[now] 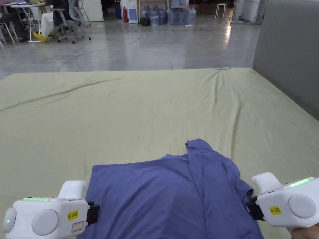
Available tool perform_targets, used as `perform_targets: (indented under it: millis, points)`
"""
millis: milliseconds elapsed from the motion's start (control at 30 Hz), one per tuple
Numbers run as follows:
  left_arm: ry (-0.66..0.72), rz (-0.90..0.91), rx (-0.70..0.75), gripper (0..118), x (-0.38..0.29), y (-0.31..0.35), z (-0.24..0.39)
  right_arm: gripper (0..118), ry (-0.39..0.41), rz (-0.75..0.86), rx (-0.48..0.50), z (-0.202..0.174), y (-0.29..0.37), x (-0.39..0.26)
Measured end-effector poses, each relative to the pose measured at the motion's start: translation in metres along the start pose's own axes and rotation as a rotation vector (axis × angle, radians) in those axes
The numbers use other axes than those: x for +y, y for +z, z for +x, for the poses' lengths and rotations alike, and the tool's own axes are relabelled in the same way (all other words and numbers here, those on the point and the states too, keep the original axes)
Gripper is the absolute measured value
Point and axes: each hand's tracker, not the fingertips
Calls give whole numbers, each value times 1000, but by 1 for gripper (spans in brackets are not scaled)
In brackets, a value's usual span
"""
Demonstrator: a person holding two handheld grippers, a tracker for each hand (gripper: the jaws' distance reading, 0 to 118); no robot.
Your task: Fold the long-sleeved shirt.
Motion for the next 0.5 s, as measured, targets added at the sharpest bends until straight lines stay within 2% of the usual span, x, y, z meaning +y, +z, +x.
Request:
perform_targets:
  millis: [100,133,167,200,233,333,400,500]
  points:
    - [-8,12,3,3,31,-32,-18,0,-4,-37,3,2,-14,-4]
    - [-16,23,13,40,45,-43,-23,3,-5,-40,7,3,-14,-8]
    - [-15,26,26,81,58,-53,-29,28,1,-51,22,4,-13,-13]
    - [-8,19,39,111,73,-68,-36,64,41,-83,45,4,-14,-19]
    - [-8,3,40,117,89,-85,-43,98,59,-114,67,2,-17,-25]
    - [1,33,106,117,125,-126,-59,98,124,-174,70,1,-15,-44]
    - [15,1,186,117,144,-155,-69,98,131,-208,41,-3,-17,-55]
    - [33,-45,184,117,155,-180,-80,98,121,-216,17,-2,-14,-67]
